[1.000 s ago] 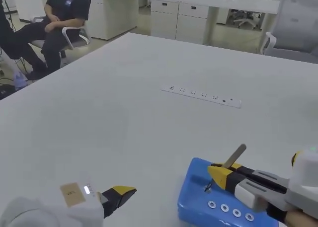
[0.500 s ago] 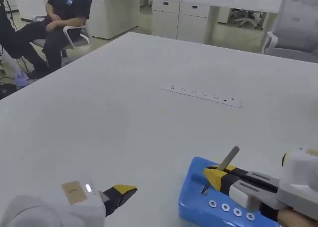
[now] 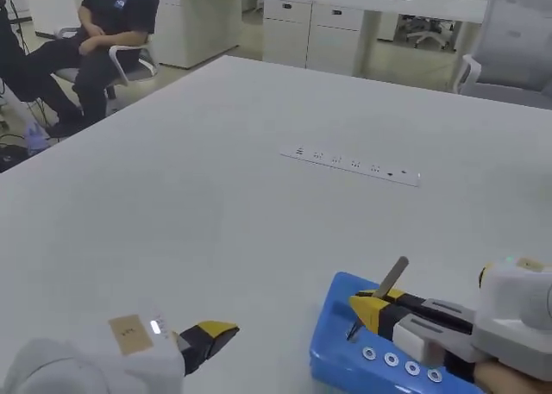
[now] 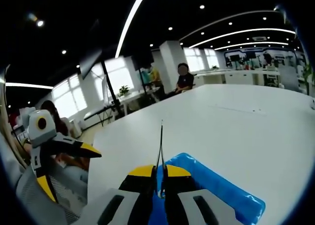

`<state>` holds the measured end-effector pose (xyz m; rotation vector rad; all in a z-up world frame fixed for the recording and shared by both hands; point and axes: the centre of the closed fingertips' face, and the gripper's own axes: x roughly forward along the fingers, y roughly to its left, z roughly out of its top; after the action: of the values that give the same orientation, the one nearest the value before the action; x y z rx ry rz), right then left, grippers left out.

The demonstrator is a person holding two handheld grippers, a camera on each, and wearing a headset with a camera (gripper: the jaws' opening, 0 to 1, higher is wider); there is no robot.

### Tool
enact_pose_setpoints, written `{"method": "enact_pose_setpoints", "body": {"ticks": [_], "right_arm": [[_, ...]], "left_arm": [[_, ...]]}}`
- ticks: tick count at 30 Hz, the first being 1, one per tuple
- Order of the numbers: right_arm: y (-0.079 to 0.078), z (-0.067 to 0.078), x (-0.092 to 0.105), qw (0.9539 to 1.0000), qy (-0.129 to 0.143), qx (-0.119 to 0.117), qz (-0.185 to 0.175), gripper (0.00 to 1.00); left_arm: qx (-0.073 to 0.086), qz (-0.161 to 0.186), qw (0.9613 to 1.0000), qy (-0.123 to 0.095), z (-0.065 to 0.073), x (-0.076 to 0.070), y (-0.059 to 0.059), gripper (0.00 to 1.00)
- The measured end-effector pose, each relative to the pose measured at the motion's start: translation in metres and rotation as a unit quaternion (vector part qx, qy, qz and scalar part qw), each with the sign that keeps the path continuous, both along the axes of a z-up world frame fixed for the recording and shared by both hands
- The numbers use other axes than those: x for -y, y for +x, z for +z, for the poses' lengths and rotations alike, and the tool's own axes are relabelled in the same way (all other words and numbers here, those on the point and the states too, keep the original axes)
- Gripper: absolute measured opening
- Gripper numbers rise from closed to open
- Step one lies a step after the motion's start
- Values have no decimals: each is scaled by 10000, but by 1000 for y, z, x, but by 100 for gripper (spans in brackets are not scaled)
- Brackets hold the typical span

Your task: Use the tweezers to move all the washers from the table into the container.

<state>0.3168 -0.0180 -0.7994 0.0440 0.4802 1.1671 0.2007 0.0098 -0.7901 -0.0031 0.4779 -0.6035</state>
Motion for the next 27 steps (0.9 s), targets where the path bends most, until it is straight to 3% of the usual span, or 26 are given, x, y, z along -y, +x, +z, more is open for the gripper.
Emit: {"method": "enact_pose_setpoints", "body": {"ticks": [6, 9, 27], "right_arm": [[0, -3, 0, 10000, -41, -3, 5, 3], [2, -9, 2, 9995, -261, 178, 16, 3], [1, -23, -5, 9983, -499, 238, 183, 4]], "left_arm": [[3, 11, 10000, -1, 0, 0, 0, 86], [7, 7, 10000, 5, 0, 0, 0, 86], [-2, -3, 10000, 28, -1, 0, 0, 85]]}}
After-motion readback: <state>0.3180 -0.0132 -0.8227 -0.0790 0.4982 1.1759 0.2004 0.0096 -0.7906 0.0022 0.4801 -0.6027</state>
